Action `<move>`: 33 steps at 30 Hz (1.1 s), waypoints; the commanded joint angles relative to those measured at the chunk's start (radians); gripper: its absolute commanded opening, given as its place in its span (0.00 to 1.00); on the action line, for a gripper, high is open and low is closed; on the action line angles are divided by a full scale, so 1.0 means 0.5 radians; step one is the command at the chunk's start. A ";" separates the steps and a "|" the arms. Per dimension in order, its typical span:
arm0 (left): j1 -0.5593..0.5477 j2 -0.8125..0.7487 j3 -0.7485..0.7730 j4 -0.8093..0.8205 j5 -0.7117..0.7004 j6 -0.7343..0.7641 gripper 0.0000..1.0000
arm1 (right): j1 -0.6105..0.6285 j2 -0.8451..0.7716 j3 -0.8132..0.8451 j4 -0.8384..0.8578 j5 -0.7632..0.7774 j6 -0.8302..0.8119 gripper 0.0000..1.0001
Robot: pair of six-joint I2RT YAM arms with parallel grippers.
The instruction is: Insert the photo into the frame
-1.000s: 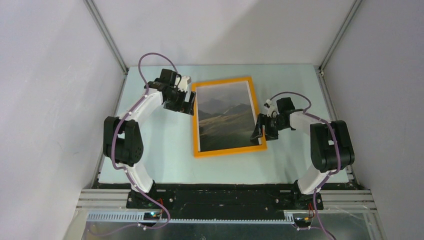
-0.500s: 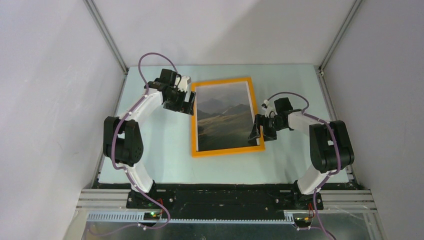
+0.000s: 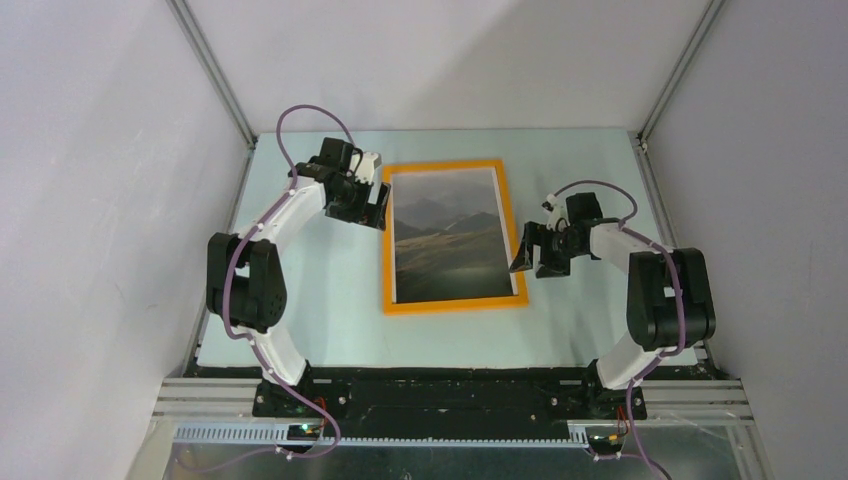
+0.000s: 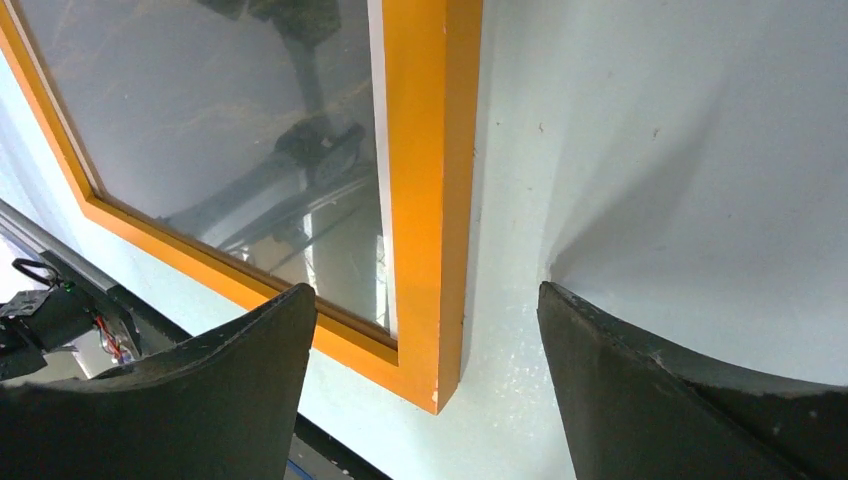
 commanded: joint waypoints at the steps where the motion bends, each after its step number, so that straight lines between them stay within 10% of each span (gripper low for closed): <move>1: 0.013 -0.063 0.018 0.028 -0.036 0.051 1.00 | 0.022 -0.064 0.004 0.025 0.036 -0.028 0.86; 33: 0.073 -0.139 0.010 0.027 -0.174 -0.001 1.00 | -0.008 -0.007 0.171 -0.074 -0.252 -0.122 0.85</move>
